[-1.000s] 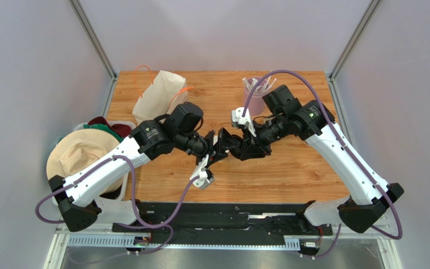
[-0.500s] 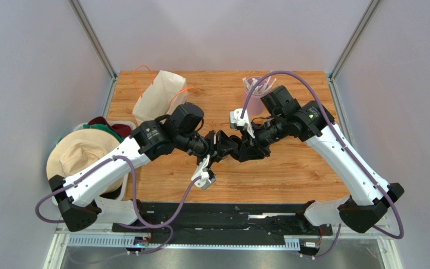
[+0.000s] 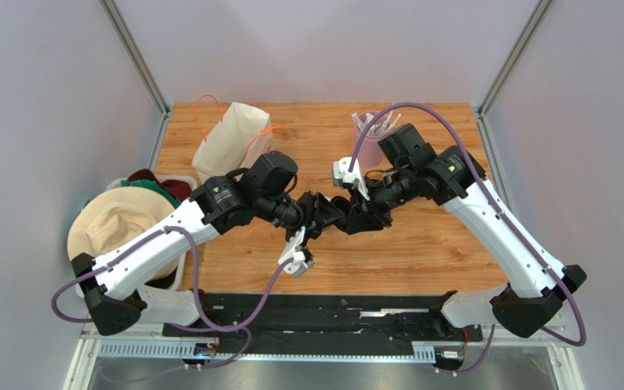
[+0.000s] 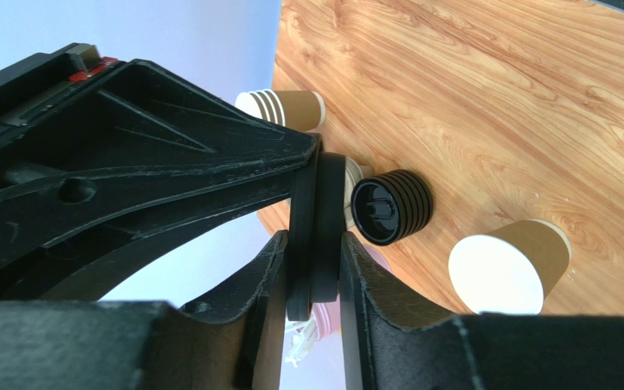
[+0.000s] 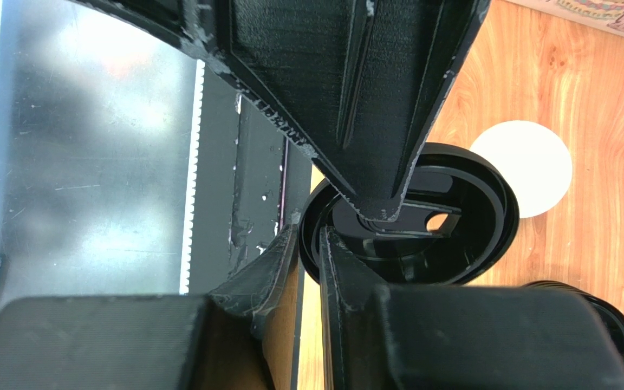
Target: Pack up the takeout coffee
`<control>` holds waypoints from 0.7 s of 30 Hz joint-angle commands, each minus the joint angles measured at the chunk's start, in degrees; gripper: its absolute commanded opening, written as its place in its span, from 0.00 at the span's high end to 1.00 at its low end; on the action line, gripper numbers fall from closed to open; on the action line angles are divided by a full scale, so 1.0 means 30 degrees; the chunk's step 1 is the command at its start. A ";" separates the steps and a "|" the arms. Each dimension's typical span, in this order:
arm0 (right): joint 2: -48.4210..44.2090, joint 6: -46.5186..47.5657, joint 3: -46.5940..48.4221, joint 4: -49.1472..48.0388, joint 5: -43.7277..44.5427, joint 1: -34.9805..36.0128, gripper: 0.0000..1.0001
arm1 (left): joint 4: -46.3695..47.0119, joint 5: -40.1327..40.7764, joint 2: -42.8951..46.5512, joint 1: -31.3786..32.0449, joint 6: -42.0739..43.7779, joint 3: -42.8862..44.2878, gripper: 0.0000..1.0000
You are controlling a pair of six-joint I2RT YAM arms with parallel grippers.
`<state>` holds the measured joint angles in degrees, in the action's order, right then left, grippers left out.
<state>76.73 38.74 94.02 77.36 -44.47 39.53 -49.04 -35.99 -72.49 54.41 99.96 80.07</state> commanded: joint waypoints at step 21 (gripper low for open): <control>-0.4246 -0.2191 0.1066 -0.5038 0.9603 -0.0402 0.31 | 0.0700 0.3376 0.0168 0.0466 -0.8618 0.1199 0.98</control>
<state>66.52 34.85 96.77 70.76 -26.13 39.11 -48.71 -29.74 -72.55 55.42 85.95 80.44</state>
